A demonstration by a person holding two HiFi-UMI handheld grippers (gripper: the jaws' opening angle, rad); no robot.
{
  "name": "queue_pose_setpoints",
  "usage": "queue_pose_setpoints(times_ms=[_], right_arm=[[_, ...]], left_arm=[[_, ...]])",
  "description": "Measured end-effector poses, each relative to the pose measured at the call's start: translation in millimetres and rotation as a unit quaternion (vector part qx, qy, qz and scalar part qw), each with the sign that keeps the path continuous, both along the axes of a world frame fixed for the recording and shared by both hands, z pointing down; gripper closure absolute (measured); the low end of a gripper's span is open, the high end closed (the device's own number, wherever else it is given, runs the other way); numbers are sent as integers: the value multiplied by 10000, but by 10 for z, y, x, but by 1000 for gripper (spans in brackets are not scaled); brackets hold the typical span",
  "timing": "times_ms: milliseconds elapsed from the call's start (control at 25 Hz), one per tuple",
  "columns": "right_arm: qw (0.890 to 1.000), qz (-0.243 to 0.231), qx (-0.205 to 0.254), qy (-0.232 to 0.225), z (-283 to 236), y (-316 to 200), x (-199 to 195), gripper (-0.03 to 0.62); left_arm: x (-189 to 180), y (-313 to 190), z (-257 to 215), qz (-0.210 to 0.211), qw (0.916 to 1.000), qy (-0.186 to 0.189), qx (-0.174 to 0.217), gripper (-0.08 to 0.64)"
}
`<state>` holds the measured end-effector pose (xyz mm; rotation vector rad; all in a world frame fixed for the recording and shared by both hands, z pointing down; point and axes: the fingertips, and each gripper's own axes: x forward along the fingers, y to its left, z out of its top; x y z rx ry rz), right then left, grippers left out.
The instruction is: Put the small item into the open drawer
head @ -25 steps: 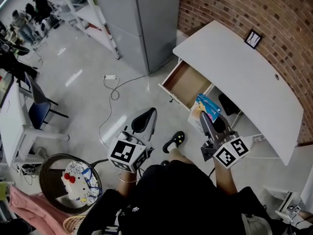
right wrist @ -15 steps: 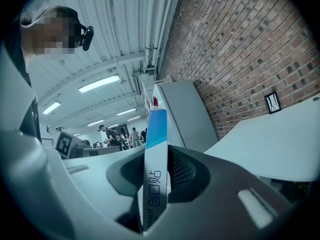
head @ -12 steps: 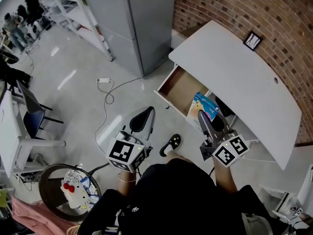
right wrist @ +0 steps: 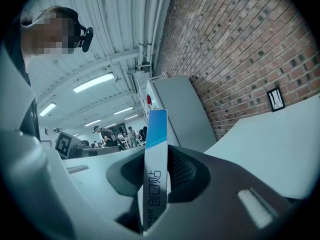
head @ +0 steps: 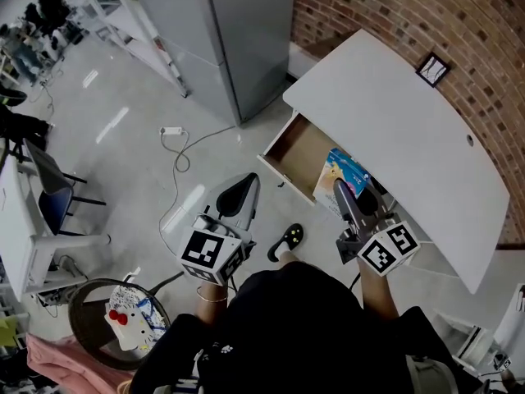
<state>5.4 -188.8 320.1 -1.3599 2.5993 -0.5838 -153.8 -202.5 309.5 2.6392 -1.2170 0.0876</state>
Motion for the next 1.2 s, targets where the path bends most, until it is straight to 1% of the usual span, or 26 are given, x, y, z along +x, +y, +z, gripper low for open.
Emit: queue_pose_setpoints(times_ms=[240,440,1000,1200], right_arm=[[10000,66,-57,-15,47,-257,115,509],[9999,74,-78,-81,77,-488,229,509],[9993,247,-225,-169,272,-850,574,509],[9991,287,-258,-184,363,-902,627,509]], left_arm=[[108,-274,0,80,10000,-48,1,563],[287,-528,-4,151,9999,-30,-26,561],[652,-987,153,407,9989,-162,-143,561],[720,-1082,216,456,9987,-153,-193,561]])
